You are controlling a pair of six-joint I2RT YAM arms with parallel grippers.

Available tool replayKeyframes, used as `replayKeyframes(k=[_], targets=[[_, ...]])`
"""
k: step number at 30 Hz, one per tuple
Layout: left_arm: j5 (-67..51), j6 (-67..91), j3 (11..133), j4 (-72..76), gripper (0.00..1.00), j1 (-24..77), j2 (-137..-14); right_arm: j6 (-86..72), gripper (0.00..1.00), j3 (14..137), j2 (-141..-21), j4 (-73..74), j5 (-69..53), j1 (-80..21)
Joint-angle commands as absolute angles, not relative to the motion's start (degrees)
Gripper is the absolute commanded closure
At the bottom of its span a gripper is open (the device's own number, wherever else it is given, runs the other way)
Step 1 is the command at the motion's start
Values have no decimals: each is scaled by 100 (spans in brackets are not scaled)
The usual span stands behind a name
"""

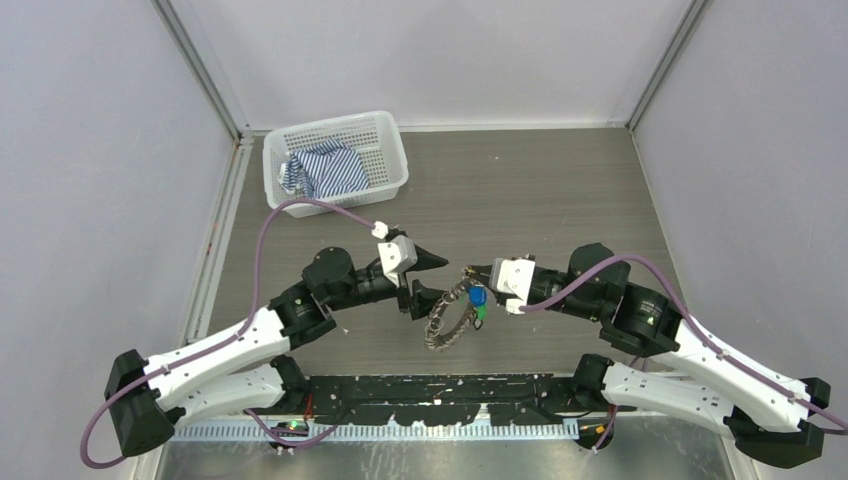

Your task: Remove the keys from the keyring

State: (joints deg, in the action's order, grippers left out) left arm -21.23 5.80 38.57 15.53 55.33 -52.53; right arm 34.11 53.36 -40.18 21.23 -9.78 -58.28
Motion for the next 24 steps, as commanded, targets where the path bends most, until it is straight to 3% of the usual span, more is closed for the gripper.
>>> replayKeyframes(k=[1,7,12,15,18,21,24], targets=[[-1932,518,4108,1816,34,5458,-4951,3266,99,5607,-3938,1325,-1251,-5844],[-2411,825,3811,3085,36,5458,-5520,3079,99,5682,-3986,901,-1551,-5836],[-2519,1088,3192,4976,35,5458,-5854,2904,99,5754,-4020,840,-1751,-5844],[-2795,1270,3017,5797,45,5462,-5950,2865,99,5720,-3997,847,-1722,-5844],[-3008,1342,3043,5798,68,5511,-6014,2870,99,5666,-4011,842,-1539,-5838],[-2964,1317,3086,5374,87,5577,-6026,2986,99,5641,-4068,844,-1179,-5841],[-2207,863,3177,3976,94,5598,-5739,3113,99,5789,-4168,1070,-834,-5843]])
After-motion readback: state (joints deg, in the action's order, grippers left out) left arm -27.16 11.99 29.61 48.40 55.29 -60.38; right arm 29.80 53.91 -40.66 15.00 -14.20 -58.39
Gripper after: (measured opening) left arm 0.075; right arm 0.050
